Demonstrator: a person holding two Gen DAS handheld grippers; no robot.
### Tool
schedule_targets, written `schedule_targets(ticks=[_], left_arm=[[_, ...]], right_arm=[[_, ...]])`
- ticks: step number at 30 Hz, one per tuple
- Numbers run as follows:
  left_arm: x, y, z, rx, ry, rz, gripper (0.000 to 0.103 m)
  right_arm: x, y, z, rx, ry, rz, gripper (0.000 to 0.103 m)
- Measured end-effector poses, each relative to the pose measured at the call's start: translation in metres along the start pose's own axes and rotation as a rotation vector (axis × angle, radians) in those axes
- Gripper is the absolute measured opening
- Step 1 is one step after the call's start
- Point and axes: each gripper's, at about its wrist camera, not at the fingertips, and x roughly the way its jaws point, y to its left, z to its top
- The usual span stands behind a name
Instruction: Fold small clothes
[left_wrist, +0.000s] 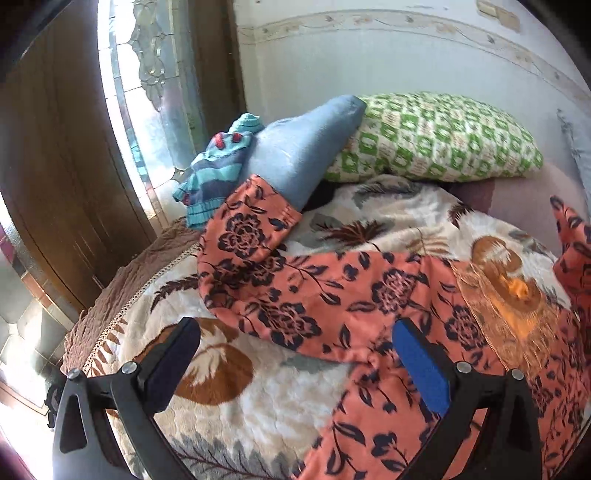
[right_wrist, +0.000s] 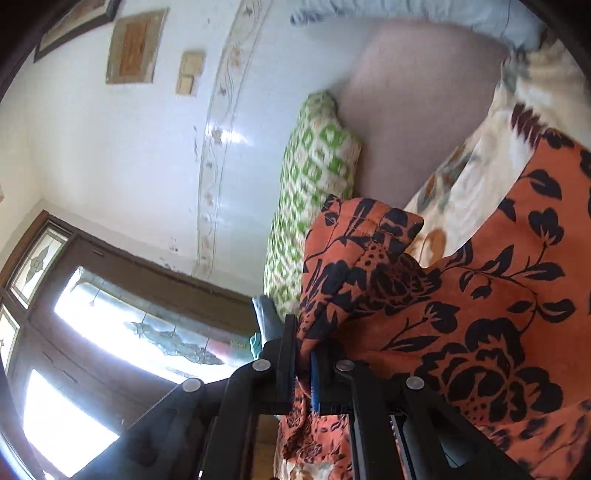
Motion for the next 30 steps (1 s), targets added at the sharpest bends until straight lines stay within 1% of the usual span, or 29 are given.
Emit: schedule_targets(ticks=[2, 3, 4, 5, 6, 7, 8, 9, 11, 12, 14, 16, 17, 19, 21, 22, 24, 26, 28, 30], left_arm=[[0.015, 0.017, 0.000, -0.046, -0.018, 0.048, 0.103], [0.024, 0.026, -0.004, -0.061, -0.015, 0.070, 0.103], [0.035, 0.034, -0.007, -0.072, 0.006, 0.081, 0.103], [0.047, 0.044, -0.009, -0.086, 0.058, 0.085, 0.103], [0.057, 0.054, -0.010, -0.118, 0.118, 0.073, 0.103], [0.063, 0.064, -0.011, -0.162, 0.142, 0.044, 0.103], [0.065, 0.074, -0.012, -0.203, 0.142, 0.023, 0.103], [0.065, 0.081, -0.013, -0.236, 0.137, 0.023, 0.103], [0.063, 0.089, -0.013, -0.272, 0.114, 0.021, 0.103], [0.062, 0.091, -0.012, -0.277, 0.102, 0.018, 0.103], [0.060, 0.087, -0.009, -0.269, 0.084, 0.002, 0.103], [0.060, 0.078, -0.008, -0.249, 0.070, -0.038, 0.103], [0.060, 0.071, -0.006, -0.231, 0.061, -0.062, 0.103], [0.061, 0.054, -0.005, -0.179, 0.038, -0.100, 0.103], [0.066, 0.033, -0.004, -0.114, 0.048, -0.145, 0.103], [0.071, 0.021, -0.005, -0.082, 0.061, -0.167, 0.103], [0.082, -0.002, -0.009, -0.024, 0.096, -0.196, 0.103], [0.095, -0.025, -0.014, 0.041, 0.154, -0.203, 0.103], [0.109, -0.048, -0.022, 0.119, 0.202, -0.204, 0.103], [0.124, -0.065, -0.031, 0.201, 0.250, -0.157, 0.103]], right_arm=[[0.051, 0.012, -0.037, -0.019, 0.061, -0.027, 0.007], [0.073, 0.015, -0.058, -0.013, 0.100, -0.051, 0.010], [0.096, 0.014, -0.074, -0.005, 0.153, -0.088, 0.013], [0.116, 0.012, -0.095, -0.002, 0.216, -0.137, 0.019], [0.132, 0.007, -0.111, 0.007, 0.282, -0.185, 0.047], [0.145, 0.001, -0.125, 0.028, 0.341, -0.210, 0.074], [0.151, -0.004, -0.143, 0.048, 0.369, -0.209, 0.075], [0.154, -0.007, -0.154, 0.043, 0.393, -0.210, 0.075], [0.152, -0.006, -0.162, -0.018, 0.417, -0.246, 0.075], [0.143, -0.002, -0.164, -0.047, 0.412, -0.249, 0.075], [0.117, 0.007, -0.156, -0.117, 0.370, -0.253, 0.075], [0.087, 0.020, -0.141, -0.218, 0.315, -0.308, 0.075], [0.072, 0.020, -0.134, -0.266, 0.293, -0.346, 0.075], [0.044, 0.018, -0.116, -0.340, 0.260, -0.417, 0.071], [0.013, 0.008, -0.095, -0.377, 0.232, -0.483, 0.056], [-0.004, -0.001, -0.084, -0.373, 0.212, -0.510, 0.047], [-0.034, -0.022, -0.063, -0.347, 0.176, -0.564, 0.038], [-0.060, -0.045, -0.046, -0.314, 0.154, -0.616, 0.038], [-0.078, -0.066, -0.036, -0.275, 0.153, -0.642, 0.038], [-0.080, -0.088, -0.032, -0.259, 0.163, -0.676, 0.038]])
